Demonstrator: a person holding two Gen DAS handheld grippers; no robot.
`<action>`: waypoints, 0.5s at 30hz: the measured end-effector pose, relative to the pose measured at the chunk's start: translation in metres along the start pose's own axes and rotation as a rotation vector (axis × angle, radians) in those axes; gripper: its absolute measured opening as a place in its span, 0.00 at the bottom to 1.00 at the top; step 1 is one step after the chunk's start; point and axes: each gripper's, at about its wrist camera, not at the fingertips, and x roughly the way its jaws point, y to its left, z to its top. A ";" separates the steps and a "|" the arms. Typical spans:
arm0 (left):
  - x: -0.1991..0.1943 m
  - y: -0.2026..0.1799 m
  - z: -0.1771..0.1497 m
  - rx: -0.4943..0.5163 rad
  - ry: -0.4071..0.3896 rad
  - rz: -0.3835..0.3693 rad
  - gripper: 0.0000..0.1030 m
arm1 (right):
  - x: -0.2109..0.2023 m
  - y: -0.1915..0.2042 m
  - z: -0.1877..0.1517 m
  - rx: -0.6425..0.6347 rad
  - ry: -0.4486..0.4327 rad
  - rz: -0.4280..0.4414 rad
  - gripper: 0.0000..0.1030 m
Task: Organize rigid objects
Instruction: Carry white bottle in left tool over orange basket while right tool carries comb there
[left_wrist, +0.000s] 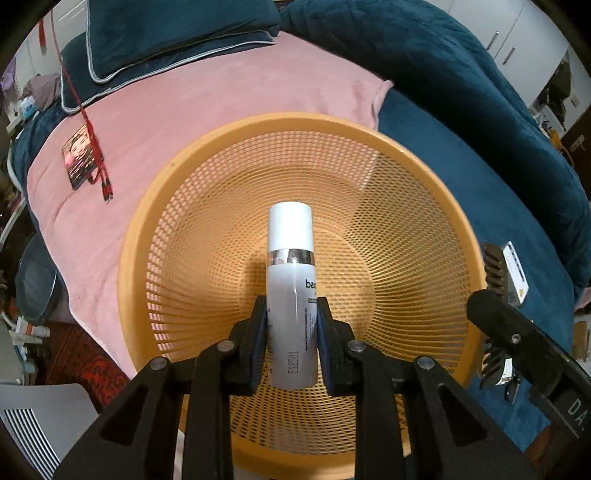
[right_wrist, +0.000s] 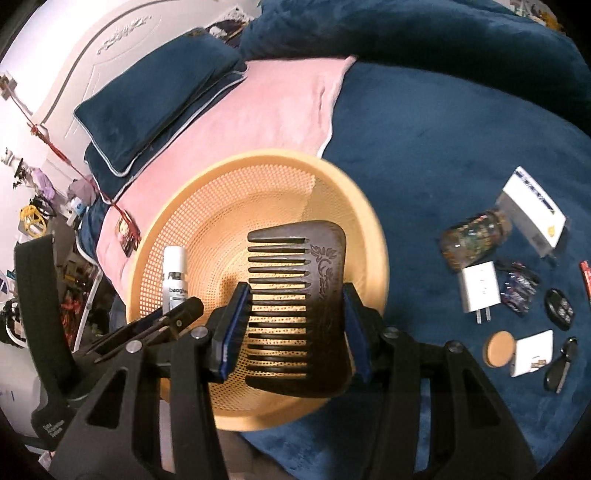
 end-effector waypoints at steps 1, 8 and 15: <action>0.002 0.002 0.000 -0.002 0.004 0.004 0.23 | 0.004 0.000 0.001 0.000 0.009 0.002 0.48; 0.011 0.007 0.001 -0.003 0.024 0.034 0.23 | 0.021 0.005 0.004 -0.002 0.059 0.000 0.49; 0.002 0.014 0.000 -0.047 -0.022 0.060 0.77 | 0.018 0.001 0.003 0.001 0.062 -0.024 0.78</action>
